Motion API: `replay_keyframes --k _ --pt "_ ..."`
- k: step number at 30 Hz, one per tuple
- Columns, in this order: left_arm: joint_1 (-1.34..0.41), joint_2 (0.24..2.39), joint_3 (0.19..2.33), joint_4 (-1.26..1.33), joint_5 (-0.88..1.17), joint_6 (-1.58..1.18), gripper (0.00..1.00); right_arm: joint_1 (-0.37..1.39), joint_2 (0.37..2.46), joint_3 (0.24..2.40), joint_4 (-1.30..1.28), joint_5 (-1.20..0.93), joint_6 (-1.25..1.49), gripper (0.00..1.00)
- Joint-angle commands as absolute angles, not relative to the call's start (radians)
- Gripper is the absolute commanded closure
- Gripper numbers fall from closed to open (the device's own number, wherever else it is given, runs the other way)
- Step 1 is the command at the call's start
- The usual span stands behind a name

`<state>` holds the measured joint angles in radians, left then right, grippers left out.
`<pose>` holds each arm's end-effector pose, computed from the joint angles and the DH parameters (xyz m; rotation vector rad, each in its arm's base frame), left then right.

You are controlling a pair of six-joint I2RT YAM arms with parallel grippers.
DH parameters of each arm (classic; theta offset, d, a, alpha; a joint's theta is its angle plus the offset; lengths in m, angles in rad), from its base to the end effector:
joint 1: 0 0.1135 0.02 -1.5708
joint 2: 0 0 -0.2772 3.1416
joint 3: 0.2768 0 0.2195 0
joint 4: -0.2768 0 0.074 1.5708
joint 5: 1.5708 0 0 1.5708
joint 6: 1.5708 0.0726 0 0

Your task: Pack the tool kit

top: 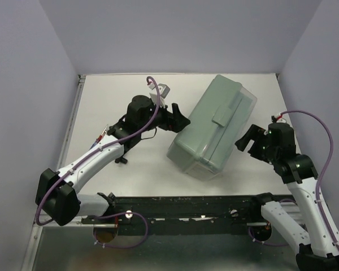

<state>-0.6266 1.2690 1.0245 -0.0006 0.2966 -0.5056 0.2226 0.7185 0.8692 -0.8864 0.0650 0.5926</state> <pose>0.2274 -0.1908 0.3505 0.3408 1.9094 -1.0496 0.1177 0.0218 0.2887 0.4614 2.2828 0.3400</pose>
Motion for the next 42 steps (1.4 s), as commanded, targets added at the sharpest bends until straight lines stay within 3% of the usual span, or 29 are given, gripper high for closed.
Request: replay_keyframes --k 1,5,12,16,29,42 --pt "-0.664 1.348 1.117 -0.046 0.354 -0.470 0.01 0.229 0.756 0.985 -0.913 -0.033 0.531 0.11" --pt "-0.681 1.394 1.124 -0.071 0.333 -0.466 0.03 0.230 0.807 1.028 -0.852 -0.130 0.518 0.11" --pt "-0.683 1.399 1.043 -0.057 0.334 -0.483 0.33 0.233 0.900 1.049 -0.707 -0.255 0.534 0.15" --pt "-0.695 1.390 0.964 -0.071 0.290 -0.489 0.42 0.247 0.943 1.083 -0.696 -0.226 0.512 0.16" --pt "-0.695 1.302 0.690 -0.023 0.130 -0.632 0.43 0.259 0.908 0.988 -0.695 -0.018 0.523 0.09" --pt "-0.695 1.250 0.574 -0.011 0.055 -0.680 0.41 0.259 1.026 0.922 -0.494 -0.190 0.618 0.11"
